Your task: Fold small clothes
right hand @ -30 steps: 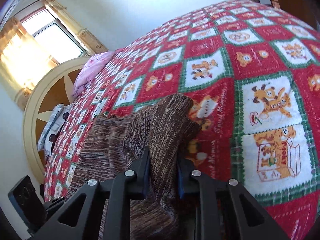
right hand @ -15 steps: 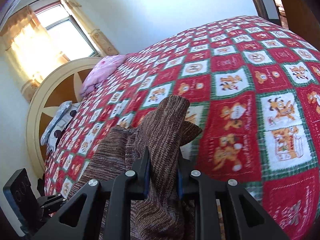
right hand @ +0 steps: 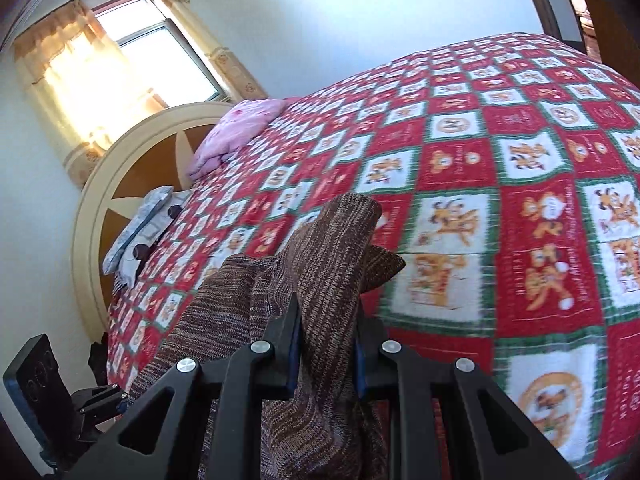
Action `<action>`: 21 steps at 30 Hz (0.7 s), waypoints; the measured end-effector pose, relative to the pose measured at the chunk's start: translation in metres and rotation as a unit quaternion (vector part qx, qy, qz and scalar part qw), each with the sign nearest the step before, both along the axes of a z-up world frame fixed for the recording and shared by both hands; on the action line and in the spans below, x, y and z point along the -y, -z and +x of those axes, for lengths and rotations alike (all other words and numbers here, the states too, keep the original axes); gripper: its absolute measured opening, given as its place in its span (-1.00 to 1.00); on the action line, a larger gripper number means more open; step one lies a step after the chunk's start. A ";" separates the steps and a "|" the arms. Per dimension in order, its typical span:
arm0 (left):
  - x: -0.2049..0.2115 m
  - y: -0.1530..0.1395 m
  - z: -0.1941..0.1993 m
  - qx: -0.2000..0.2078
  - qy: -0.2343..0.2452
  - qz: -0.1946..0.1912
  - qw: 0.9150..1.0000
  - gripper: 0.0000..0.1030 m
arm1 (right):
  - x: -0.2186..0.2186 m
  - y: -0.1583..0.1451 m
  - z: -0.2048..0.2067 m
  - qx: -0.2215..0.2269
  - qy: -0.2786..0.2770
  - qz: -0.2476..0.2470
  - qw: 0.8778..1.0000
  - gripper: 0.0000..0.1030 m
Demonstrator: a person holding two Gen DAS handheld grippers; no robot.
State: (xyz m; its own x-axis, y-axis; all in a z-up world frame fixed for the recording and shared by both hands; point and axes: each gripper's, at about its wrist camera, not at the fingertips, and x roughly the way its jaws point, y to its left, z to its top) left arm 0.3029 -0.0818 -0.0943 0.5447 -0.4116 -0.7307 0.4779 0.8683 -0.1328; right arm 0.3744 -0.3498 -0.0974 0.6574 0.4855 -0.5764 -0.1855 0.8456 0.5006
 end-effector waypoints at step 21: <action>-0.100 -0.024 -0.033 0.033 -0.077 -0.001 0.996 -0.53 | -0.129 -0.011 0.003 0.011 -0.084 0.027 0.996 -0.60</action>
